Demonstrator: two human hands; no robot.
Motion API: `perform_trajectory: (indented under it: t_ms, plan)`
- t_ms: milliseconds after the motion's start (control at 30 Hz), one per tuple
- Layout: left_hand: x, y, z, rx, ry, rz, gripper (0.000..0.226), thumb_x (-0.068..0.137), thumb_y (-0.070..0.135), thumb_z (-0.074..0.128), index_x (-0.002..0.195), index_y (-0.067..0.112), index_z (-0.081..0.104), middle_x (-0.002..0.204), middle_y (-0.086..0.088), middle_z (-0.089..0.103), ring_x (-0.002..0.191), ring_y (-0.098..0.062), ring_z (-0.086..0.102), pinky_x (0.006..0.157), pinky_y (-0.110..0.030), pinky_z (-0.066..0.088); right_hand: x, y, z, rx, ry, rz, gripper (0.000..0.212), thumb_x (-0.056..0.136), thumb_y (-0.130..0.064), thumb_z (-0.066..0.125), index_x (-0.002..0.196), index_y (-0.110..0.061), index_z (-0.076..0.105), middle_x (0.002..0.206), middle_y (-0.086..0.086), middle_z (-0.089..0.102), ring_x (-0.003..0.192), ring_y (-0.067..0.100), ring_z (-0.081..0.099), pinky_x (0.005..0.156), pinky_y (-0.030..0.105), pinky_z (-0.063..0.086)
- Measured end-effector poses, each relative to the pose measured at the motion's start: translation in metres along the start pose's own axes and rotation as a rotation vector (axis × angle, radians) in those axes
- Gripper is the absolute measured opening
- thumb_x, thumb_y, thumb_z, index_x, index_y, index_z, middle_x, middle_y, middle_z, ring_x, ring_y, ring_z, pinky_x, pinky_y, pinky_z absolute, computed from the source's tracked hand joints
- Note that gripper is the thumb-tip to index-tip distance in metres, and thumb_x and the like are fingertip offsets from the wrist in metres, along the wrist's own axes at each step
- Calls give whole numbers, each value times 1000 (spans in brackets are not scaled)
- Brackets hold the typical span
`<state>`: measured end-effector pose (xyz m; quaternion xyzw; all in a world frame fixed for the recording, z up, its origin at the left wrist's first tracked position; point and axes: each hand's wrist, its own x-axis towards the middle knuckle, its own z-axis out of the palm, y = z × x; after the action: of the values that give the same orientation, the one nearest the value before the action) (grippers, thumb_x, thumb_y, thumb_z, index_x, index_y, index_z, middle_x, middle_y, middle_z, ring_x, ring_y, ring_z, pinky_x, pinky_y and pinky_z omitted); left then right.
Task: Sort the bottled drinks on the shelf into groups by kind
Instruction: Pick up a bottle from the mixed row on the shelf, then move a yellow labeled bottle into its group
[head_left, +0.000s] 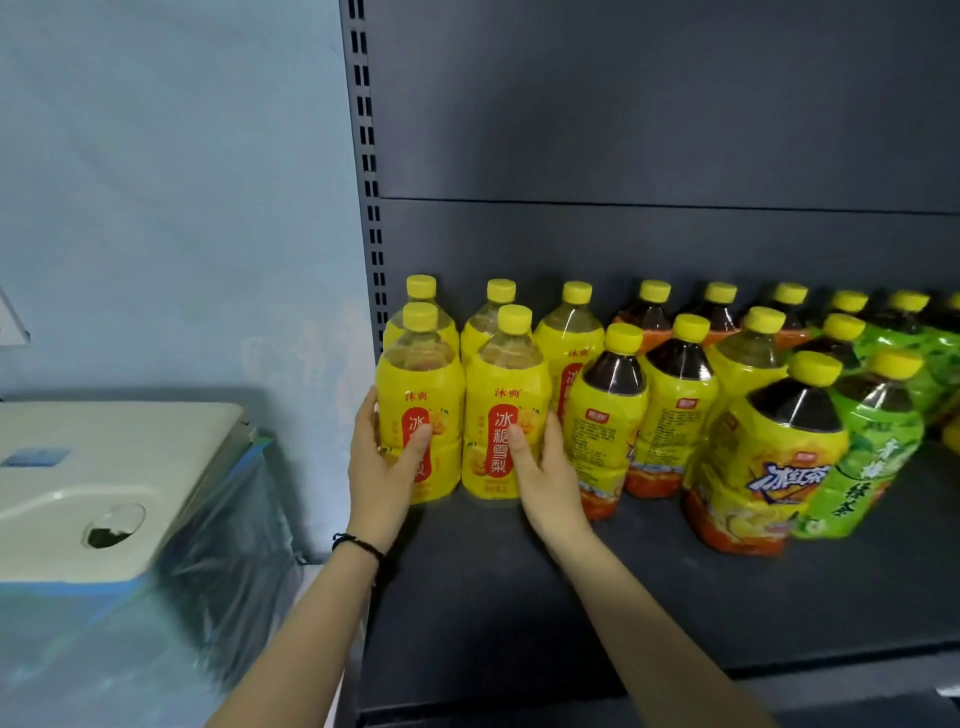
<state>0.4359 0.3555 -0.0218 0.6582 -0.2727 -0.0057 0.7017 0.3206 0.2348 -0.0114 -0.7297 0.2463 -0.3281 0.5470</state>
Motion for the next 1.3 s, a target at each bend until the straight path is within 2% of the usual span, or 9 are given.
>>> perform_trajectory:
  t_ms: [200, 300, 367, 467, 567, 667, 867, 1100, 1300]
  plan:
    - [-6, 2, -14, 57, -138, -44, 73, 82, 37, 66, 145, 35, 29, 129, 20, 52, 110, 8, 54, 83, -11, 49, -11, -9, -1, -95, 93, 4, 77, 82, -64, 48, 148, -30, 30, 144, -5, 49, 130, 15, 47, 108, 41, 42]
    - [-19, -4, -20, 138, -103, -90, 71, 83, 31, 70, 144, 30, 33, 128, 15, 51, 114, -3, 51, 87, -16, 43, -19, -13, -3, -152, 125, 34, 62, 93, -46, 53, 148, -26, 32, 141, -5, 49, 130, 16, 47, 110, 37, 39]
    - [-26, -11, -24, 163, -39, -134, 60, 82, 32, 71, 136, 25, 45, 126, 6, 57, 112, -14, 56, 88, -25, 45, -26, -11, -9, -171, 139, 59, 47, 96, -31, 53, 141, -23, 44, 132, -3, 57, 120, 17, 55, 101, 31, 46]
    - [-34, -16, -28, 252, 30, -189, 38, 84, 32, 70, 116, 17, 58, 115, -3, 65, 97, -22, 63, 80, -31, 47, -42, -9, -25, -171, 82, 49, 20, 95, -22, 56, 112, -21, 65, 103, -5, 68, 96, 10, 63, 74, 8, 45]
    - [-44, -11, -32, 334, 68, -153, 16, 85, 23, 69, 97, 14, 64, 90, 3, 67, 86, -17, 65, 76, -34, 47, -53, 0, -44, -187, 66, 47, 12, 92, -18, 60, 101, -19, 69, 89, -6, 68, 83, 3, 62, 67, 6, 44]
    - [-58, -1, -30, 398, 2, -109, 10, 84, 22, 69, 92, 18, 65, 84, 9, 67, 84, -10, 63, 73, -29, 47, -64, 10, -66, -211, 129, 76, 9, 91, -18, 61, 96, -21, 68, 89, -2, 68, 80, 2, 61, 63, 5, 44]
    - [-83, 32, 12, 349, -120, -23, 30, 80, 33, 73, 106, 30, 60, 106, 9, 66, 101, -11, 62, 91, -32, 48, -82, 19, -121, -148, 304, 20, 15, 90, -17, 64, 103, -22, 60, 92, -7, 66, 83, 3, 61, 66, 5, 45]
    - [-102, 62, 108, 164, -181, -49, 68, 77, 33, 76, 137, 24, 44, 133, 7, 50, 121, -10, 48, 102, -34, 42, -79, 30, -206, -105, 551, -28, 36, 85, -19, 70, 118, -17, 54, 109, 1, 53, 90, 6, 57, 69, 12, 42]
    - [-85, 64, 173, 220, 21, -9, 100, 66, 42, 83, 146, 18, 28, 145, -2, 39, 133, -17, 38, 108, -35, 35, -50, 33, -253, -74, 390, -37, 59, 79, -28, 76, 129, -23, 46, 113, -2, 51, 108, 17, 54, 94, 35, 49]
